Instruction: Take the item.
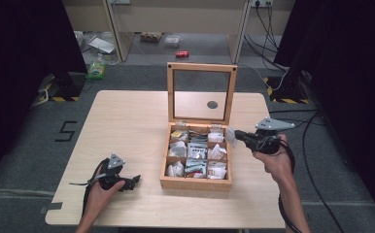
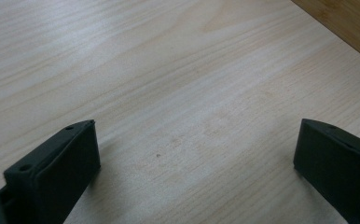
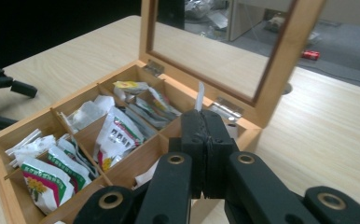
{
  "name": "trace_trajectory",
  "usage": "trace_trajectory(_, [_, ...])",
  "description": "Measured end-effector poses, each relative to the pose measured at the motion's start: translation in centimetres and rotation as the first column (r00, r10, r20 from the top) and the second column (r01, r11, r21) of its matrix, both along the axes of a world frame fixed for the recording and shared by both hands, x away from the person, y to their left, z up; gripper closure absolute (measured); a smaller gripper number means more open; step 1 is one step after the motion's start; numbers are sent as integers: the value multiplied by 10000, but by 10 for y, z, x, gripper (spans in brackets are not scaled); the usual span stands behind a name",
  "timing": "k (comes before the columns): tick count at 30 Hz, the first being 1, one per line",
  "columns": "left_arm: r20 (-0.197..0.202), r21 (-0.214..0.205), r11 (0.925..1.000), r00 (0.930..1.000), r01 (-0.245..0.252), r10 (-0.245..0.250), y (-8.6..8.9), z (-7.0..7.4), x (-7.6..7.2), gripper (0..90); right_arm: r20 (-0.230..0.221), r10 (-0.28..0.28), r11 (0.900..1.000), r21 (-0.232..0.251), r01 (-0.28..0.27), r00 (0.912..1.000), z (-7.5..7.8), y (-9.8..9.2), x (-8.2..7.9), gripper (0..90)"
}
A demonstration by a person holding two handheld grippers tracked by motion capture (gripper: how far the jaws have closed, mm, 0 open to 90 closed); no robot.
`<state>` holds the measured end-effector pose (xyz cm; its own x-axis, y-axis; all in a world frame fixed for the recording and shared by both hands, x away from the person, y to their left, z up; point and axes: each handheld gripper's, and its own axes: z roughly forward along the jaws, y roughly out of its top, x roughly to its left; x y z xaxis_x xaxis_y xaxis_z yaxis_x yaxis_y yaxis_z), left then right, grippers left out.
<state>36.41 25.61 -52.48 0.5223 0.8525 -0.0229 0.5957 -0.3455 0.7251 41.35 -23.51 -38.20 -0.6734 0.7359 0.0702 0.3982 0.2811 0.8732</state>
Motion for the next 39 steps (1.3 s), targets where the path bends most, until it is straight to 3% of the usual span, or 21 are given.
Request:
trace_trajectory(7, [-2,2,10000,10000,1,-1,0,0,0,0,-60,-615,9979,194,616,9981,0,-23,1,898])
trace_trajectory(16, [-1,-1,10000,10000,-1,1,0,0,0,0,-553,-1179,9928,166,1190,9915,-17,-44,8,897])
trace_trajectory(39, [6,-12,10000,10000,-10,10,0,0,0,0,-1646,-1383,9904,-206,1368,9766,-53,-48,17,895])
